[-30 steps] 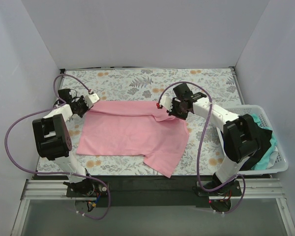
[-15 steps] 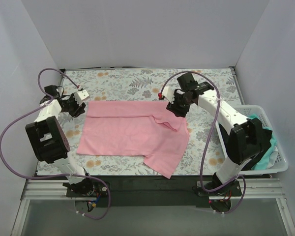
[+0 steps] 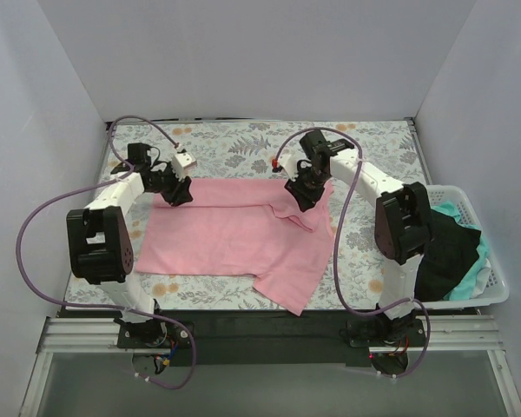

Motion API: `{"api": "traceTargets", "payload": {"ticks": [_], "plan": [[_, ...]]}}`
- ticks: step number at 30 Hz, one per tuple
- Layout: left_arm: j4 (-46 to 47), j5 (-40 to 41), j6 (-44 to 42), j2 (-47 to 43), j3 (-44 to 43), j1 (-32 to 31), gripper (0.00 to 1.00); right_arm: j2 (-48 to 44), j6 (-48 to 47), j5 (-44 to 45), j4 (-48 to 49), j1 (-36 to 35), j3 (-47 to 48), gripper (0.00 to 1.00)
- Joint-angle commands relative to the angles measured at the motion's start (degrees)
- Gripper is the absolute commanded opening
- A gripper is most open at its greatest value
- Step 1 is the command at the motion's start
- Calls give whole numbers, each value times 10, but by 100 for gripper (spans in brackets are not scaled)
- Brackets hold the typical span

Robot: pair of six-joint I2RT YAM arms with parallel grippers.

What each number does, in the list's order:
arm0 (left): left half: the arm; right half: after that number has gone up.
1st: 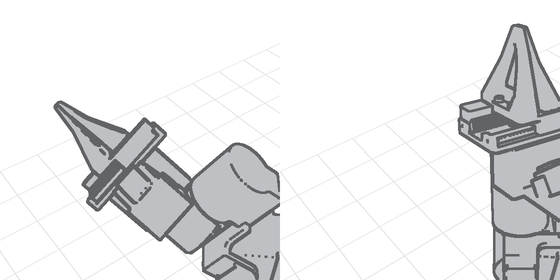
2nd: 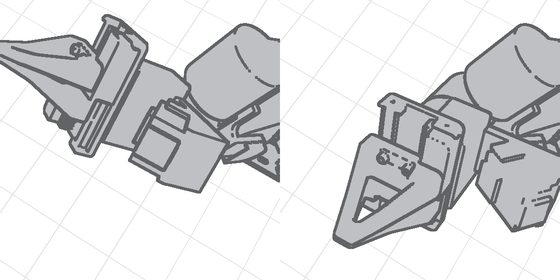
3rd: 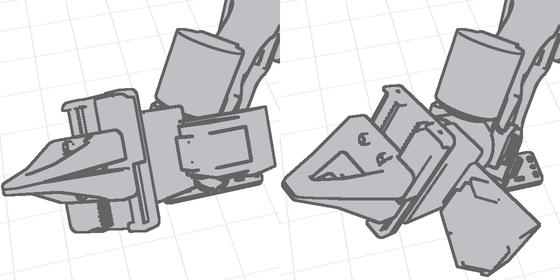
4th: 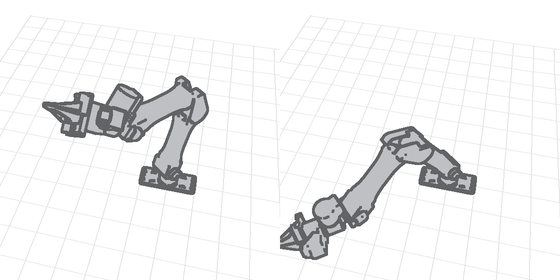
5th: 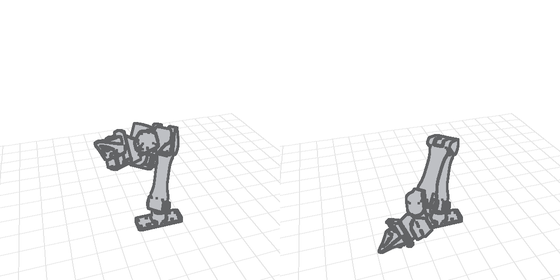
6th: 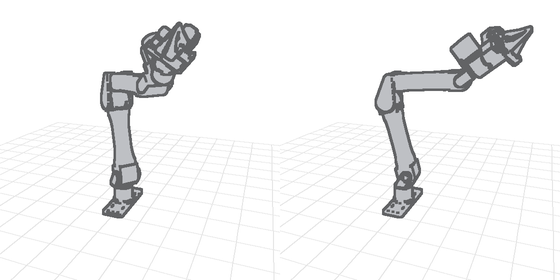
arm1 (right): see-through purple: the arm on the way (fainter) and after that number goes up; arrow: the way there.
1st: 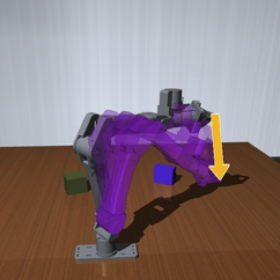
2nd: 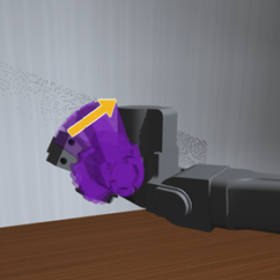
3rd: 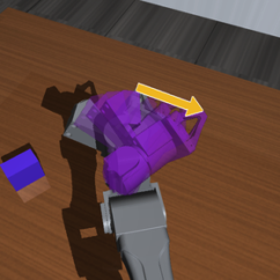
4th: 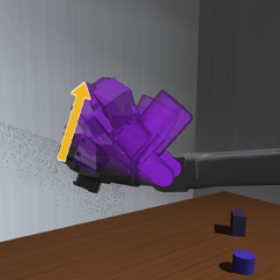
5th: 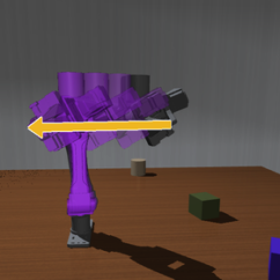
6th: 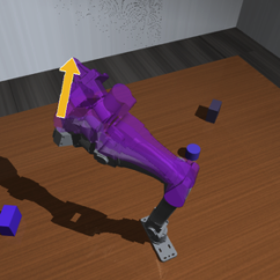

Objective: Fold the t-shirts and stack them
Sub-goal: Fold the tshirt

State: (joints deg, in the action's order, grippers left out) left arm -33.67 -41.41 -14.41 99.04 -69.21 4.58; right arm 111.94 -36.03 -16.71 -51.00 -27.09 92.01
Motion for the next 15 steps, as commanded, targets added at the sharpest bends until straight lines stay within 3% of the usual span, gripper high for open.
{"api": "traceTargets", "payload": {"ticks": [1,3,8,15], "plan": [[38,-50,102,-54,26,-34,41,-26,23,-28,-8,-20,18,38],[61,-60,161,-53,35,-37,41,-28,29,-21,-6,-32,28,36],[64,-1,269,-25,37,-30,38,-2,55,-4,10,-75,34,34],[57,41,319,-2,15,-12,38,44,113,26,40,-96,58,38]]}}
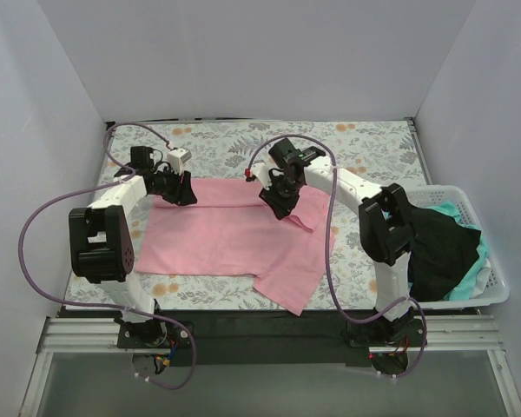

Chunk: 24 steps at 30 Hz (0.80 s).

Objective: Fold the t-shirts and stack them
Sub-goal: Fold the tshirt

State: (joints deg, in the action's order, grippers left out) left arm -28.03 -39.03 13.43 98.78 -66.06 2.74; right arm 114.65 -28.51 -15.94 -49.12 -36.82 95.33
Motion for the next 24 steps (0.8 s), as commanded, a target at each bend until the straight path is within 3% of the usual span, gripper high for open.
{"api": "traceTargets", "payload": {"ticks": [1,20,24], "plan": [[1,18,40,3,-17,8,38,21,44,23,24,1,31,39],[13,22,30,-3,-2,19,42,108,129,39,52,-1,72,41],[13,18,29,-2,2,21,43,114,138,34,51,1,74,37]]}}
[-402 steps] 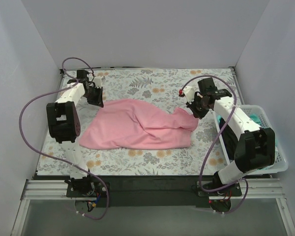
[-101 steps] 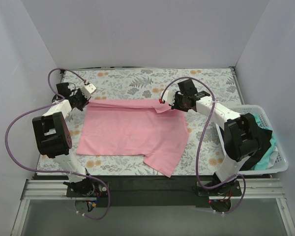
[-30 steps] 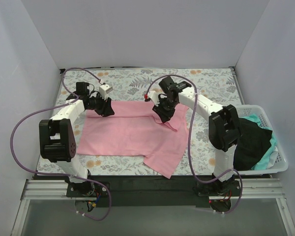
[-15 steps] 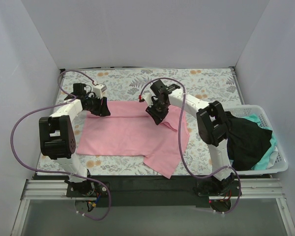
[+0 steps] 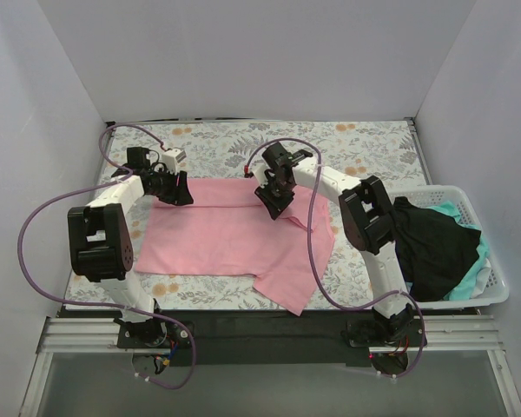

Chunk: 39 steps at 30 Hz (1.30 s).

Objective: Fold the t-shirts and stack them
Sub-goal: Fold the tshirt

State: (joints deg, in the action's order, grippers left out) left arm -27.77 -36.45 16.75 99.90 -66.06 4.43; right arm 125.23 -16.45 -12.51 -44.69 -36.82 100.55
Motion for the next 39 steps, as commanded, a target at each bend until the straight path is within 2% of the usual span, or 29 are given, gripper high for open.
{"api": "traceTargets", "payload": {"ticks": [1,10,12,24,30,31,32,34,37,39], "plan": [[11,-10,-4,-13,3,4,43,9,19,0,7,0,22,36],[9,-15,-9,-15,7,8,43,9,26,6,6,6,27,10],[7,-15,-9,-15,7,9,43,1,26,-1,6,6,28,1],[0,-15,-7,-15,-2,12,43,-49,27,-68,4,6,15,1],[-11,-15,-4,-3,-20,14,43,-45,30,-91,1,7,12,1],[-13,-15,-4,-1,-24,13,43,-42,28,-96,-2,6,13,4],[-15,-15,-2,1,-29,15,43,-39,27,-109,-6,6,14,15],[-19,-20,1,4,-35,15,44,-38,26,-123,-10,6,16,22],[-31,-42,9,11,-50,27,44,-52,-4,-190,-24,18,13,37],[-42,-53,10,19,-72,40,44,-69,-7,-251,-29,46,4,40]]}}
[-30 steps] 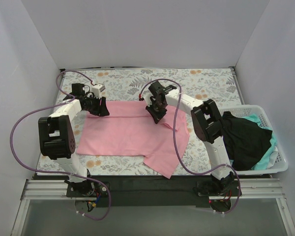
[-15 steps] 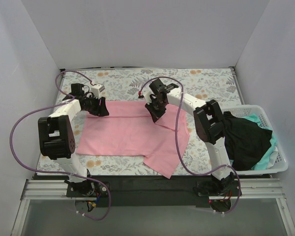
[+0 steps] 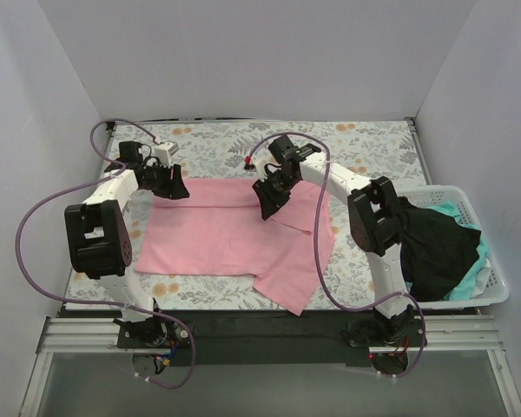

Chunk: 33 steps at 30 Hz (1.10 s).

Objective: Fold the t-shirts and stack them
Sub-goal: Fold the tshirt

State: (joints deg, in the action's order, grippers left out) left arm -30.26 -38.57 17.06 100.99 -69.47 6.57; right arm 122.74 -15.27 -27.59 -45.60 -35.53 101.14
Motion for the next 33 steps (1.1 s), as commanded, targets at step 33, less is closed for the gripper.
{"api": "traceTargets", "payload": {"ticks": [33], "plan": [[-104,90,58,274,-270,29,37,165,-157,335,3,160,192,37]]}}
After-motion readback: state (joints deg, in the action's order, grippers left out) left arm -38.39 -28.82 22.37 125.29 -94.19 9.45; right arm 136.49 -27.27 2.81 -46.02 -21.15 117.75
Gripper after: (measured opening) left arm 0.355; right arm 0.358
